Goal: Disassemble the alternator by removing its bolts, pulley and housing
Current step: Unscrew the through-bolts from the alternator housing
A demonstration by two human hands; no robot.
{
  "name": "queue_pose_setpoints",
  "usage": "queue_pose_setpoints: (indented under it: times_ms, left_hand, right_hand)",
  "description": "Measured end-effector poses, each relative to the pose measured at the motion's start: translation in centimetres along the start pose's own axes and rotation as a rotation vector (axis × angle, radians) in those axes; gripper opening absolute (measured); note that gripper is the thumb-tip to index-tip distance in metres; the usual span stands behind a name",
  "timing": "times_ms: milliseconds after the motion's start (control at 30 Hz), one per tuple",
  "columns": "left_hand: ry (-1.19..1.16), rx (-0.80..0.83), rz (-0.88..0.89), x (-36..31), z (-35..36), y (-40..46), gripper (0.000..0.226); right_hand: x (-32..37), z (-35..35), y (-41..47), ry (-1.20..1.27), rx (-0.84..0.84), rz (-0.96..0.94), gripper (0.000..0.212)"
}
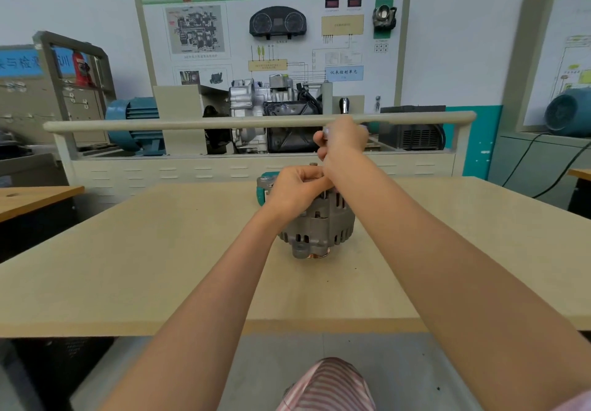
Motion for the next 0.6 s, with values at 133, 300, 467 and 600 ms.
queue_pose_setpoints:
  times_ms: [133, 300, 467, 600]
  left_hand:
    - [-0.012, 0.073, -0.037, -0.1, -0.2, 0.0, 0.012]
    - [-0.004, 0.073, -0.020, 0.0, -0.4, 0.0, 0.013]
    - [0.049, 0.017, 0.017, 0.1, -0.3, -0.1, 0.048]
    - [0.023, 0.005, 0.017, 0.1, -0.1, -0.2, 0.030]
  right_hand:
    - [1.0, -0.2, 0.8, -0.198, 0.444, 0.296, 0.025]
    - [1.1, -0.6, 0.5, -0.179, 0.519, 0.346, 0.021]
    - [-0.2, 0.1, -0.9, 0.147, -0.143, -0.074, 0.034]
    - [0.5, 0.2, -0.8, 0.083, -0.108, 0.041, 0.033]
Point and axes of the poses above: each hand's wrist, its own y-axis towards the middle knuckle, its own z-axis out of the palm, x = y × z, the point moved 1 cm from there along y, towards the middle knuckle, and after that the axes turned 5 degrees about -x, right-handed, at the moved point
